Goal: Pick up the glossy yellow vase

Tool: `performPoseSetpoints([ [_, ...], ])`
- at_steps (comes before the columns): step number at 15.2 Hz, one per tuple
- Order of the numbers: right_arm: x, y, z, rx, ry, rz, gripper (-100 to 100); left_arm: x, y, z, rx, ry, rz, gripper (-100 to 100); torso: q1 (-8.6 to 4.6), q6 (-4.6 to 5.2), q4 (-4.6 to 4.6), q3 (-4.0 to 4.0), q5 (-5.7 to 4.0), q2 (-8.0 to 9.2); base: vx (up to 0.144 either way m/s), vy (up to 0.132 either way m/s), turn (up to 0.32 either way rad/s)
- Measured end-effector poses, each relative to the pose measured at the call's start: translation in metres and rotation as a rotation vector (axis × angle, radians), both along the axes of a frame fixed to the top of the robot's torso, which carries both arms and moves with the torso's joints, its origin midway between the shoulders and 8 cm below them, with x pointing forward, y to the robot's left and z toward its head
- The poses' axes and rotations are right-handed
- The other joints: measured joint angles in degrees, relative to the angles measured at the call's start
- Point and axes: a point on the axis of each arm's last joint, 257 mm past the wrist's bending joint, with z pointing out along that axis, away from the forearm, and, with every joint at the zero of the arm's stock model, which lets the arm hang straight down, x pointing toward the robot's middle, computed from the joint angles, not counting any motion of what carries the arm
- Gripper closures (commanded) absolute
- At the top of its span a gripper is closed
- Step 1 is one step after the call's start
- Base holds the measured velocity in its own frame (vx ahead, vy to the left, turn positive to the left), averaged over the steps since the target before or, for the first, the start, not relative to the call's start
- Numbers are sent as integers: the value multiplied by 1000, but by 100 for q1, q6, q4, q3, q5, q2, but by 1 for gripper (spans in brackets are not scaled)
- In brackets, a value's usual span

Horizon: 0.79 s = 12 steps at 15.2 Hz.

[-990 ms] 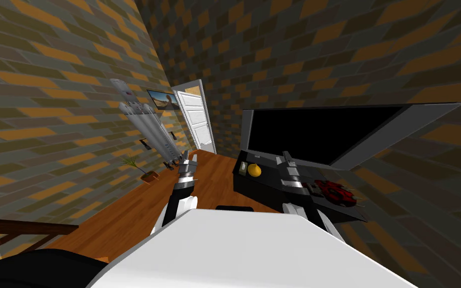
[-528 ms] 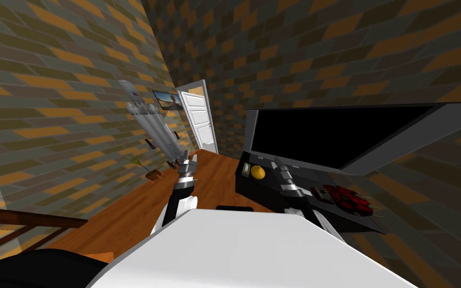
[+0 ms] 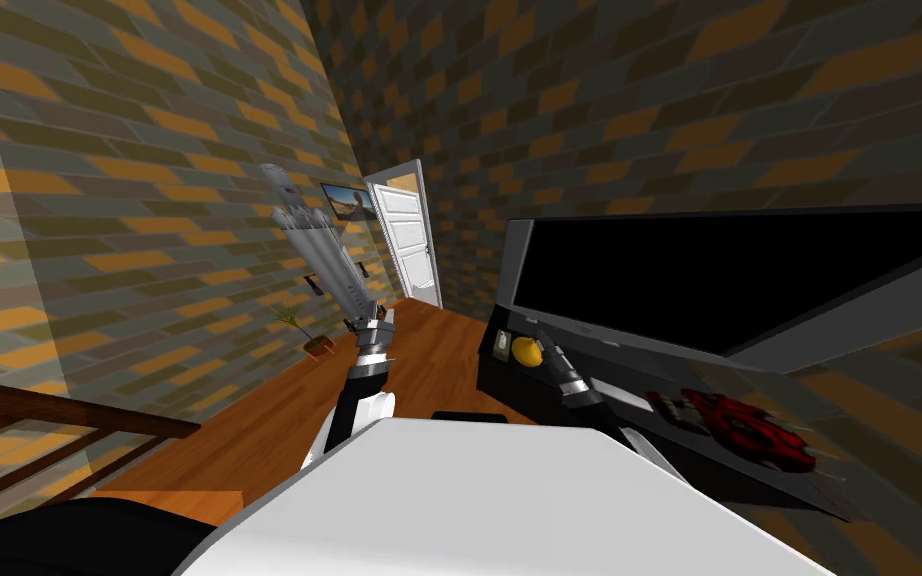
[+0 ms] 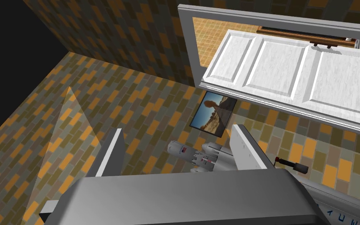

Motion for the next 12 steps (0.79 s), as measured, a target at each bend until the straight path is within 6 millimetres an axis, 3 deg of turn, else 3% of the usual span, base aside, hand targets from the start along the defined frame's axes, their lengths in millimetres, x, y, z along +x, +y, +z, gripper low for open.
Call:
performPoseSetpoints([
  [9, -31, -10, -100, -189, 207, 96, -100, 0, 0, 0, 0, 0, 0, 0, -4, 0, 1, 2, 0, 4, 69, 63, 97],
  [12, -43, -18, -121, -228, 257, 111, -100, 0, 0, 0, 0, 0, 0, 0, -5, 2, 3, 7, 0, 13, 37, 43, 45],
])
